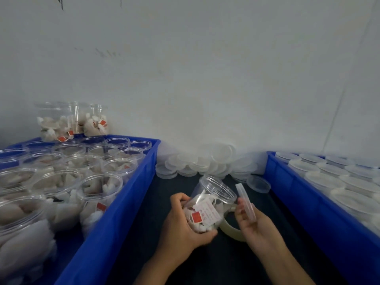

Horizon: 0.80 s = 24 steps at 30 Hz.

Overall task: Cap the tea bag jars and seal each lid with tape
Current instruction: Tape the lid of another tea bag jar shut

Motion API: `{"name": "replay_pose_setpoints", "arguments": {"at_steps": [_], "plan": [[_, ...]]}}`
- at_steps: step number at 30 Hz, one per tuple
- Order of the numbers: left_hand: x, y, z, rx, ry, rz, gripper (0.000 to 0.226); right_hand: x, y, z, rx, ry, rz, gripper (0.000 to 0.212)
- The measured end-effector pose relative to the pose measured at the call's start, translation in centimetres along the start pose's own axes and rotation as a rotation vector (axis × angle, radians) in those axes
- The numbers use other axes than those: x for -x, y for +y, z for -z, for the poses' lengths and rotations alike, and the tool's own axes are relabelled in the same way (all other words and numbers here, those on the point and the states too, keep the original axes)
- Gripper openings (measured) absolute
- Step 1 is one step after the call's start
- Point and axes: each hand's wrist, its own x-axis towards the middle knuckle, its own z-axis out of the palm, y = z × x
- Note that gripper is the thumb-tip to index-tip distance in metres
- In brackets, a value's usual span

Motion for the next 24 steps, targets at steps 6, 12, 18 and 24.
{"name": "replay_pose_setpoints", "arguments": {"at_steps": [6,12,18,24], "plan": [[0.4,0.5,0.0,-0.125,-0.076,-0.099,0.084,-0.1,-0.6,0.2,0.211,-0.149,0.06,0.025],[0.4,1.0,-0.2,-0.251,-0.132,-0.202,0.084,0.5,-0.4,-0.3,0.792,0.005,0.215,0.026],[0.4,0.8,-0.4,-0.203,-0.116,-0.192,0.085,0.1,-0.5,0.1,0.861,0.031,0.31,0.017],[0.3,0.6,-0.2,-0.145,-0.108,-0.164,0.083,-0.6,-1.2,0.5,0.996,-0.037,0.518,0.029]]}}
